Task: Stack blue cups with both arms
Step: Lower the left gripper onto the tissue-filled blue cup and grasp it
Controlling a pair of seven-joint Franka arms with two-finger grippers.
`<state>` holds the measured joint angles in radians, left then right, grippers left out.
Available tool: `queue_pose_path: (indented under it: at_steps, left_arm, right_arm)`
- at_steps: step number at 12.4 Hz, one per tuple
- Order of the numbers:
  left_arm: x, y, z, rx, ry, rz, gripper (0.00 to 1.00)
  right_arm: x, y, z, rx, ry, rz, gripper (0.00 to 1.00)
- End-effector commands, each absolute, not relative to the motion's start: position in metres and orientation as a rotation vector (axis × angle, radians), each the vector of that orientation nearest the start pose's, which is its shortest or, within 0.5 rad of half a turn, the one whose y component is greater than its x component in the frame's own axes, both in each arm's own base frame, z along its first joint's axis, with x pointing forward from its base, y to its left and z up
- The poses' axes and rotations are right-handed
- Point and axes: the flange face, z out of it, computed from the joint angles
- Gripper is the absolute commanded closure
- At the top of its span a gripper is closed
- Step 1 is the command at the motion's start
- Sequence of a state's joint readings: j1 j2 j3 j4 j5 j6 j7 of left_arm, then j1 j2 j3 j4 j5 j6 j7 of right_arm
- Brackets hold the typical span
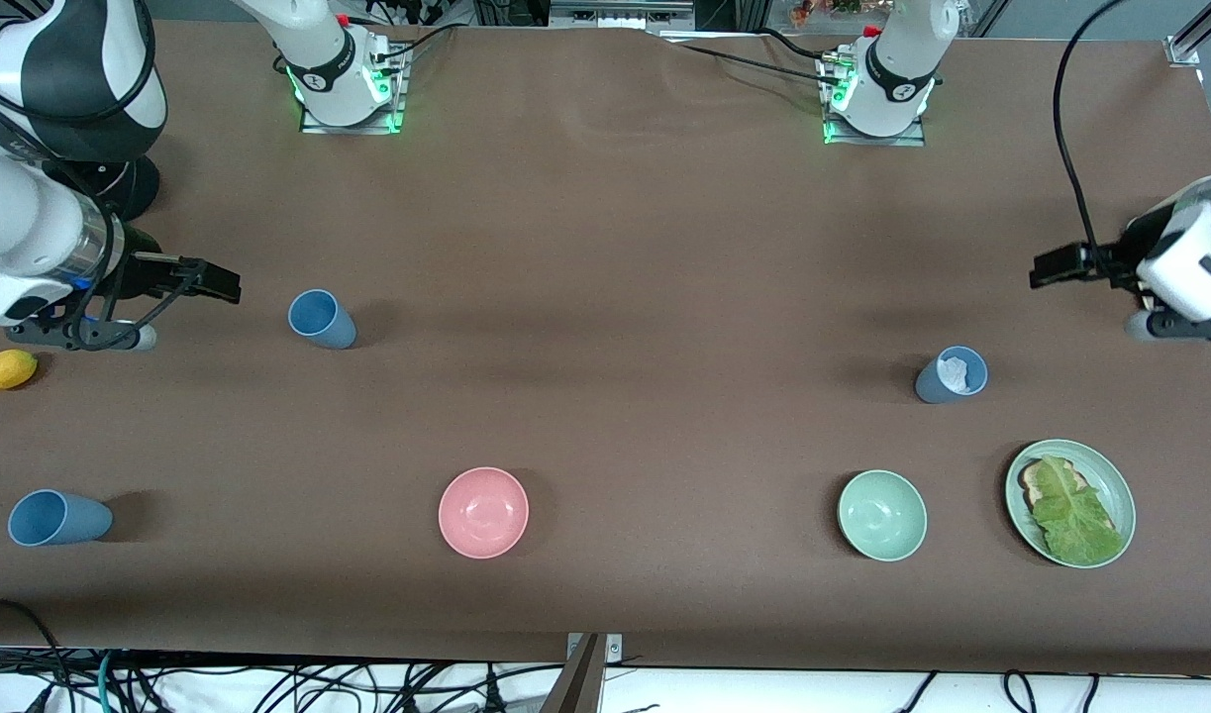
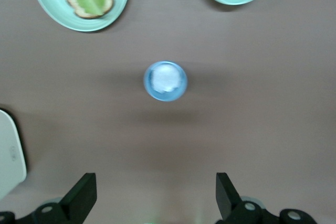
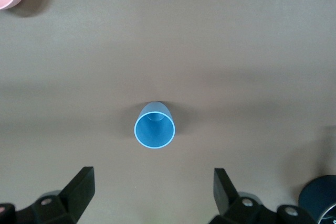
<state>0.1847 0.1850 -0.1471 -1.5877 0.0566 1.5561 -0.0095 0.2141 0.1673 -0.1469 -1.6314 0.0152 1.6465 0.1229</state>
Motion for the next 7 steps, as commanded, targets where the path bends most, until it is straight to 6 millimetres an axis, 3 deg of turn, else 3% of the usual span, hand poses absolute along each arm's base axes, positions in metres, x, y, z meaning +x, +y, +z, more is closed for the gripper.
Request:
queue_pose_path:
  at_steps: [1,3,5,7]
  left_arm:
    - [0.583,0.04,0.436,-3.046,-0.009,0.365,0.0]
    - [0.569,0.043,0.375,-3.052,0.0,0.382,0.0]
    - [0.566,0.061,0.338,-3.073,-0.004,0.324,0.0]
    - [0.576,0.081,0.316,-3.097,0.062,0.277,0.0]
  right_arm:
    - [0.593,0.049,0.507,-3.145,0.11,0.224,0.0]
    - [0.594,0.05,0.506,-3.149,0.107,0.223,0.0]
    - [0.595,0.048,0.504,-3.147,0.112,0.23,0.0]
    - [0.598,0.049,0.491,-3.152,0.109,0.266,0.0]
